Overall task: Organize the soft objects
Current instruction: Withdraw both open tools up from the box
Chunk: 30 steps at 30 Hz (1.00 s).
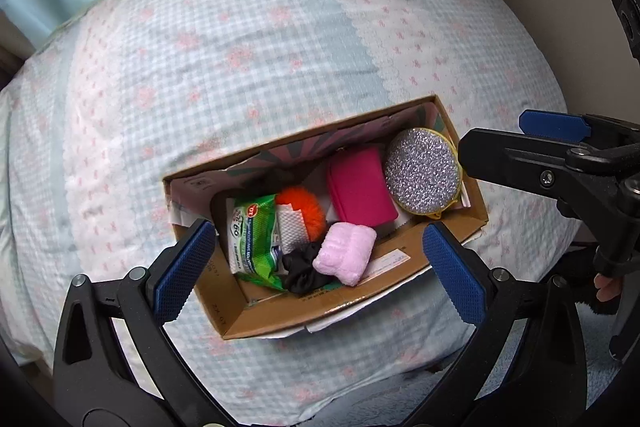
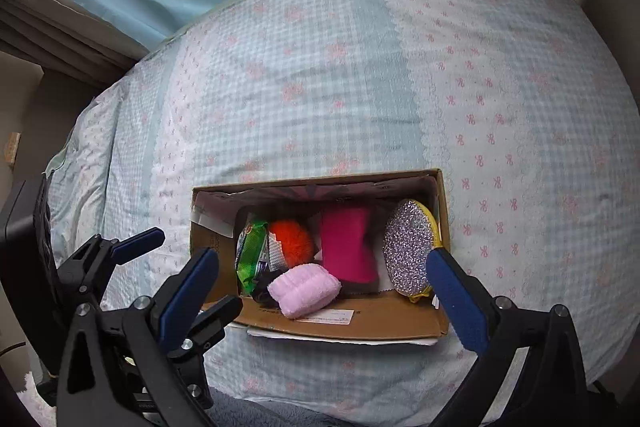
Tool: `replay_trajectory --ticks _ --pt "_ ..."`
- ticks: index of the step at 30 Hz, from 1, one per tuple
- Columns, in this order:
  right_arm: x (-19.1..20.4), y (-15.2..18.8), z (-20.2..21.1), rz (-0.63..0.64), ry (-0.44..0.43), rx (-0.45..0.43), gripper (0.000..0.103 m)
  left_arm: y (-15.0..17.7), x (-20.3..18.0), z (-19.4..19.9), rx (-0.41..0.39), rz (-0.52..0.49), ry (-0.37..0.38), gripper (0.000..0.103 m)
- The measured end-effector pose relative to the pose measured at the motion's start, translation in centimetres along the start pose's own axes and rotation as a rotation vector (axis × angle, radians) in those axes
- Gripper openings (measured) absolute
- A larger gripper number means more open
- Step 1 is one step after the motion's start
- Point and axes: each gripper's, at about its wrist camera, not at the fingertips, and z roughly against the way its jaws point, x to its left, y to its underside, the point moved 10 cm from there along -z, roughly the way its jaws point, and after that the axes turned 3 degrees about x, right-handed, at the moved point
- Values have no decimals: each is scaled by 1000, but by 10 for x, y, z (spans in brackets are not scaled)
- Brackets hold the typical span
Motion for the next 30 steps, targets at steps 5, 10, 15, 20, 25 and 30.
replay_trajectory --ticks 5,10,15,20,25,30 --pt "-5 -6 75 46 61 -162 103 -5 -8 57 -122 54 -29 103" --pt "-13 -10 167 125 152 -345 103 -7 -26 128 -269 91 -64 103" --pt "-17 -2 250 176 205 -495 103 -10 -49 204 -437 158 -81 103" --pt "-28 17 299 199 240 -586 103 -7 -78 273 -613 208 -83 103" --pt "-44 36 322 204 262 -643 103 8 -109 318 -734 208 -163 103" --pt "-62 50 331 200 270 -667 103 22 -135 321 -758 215 -181 103"
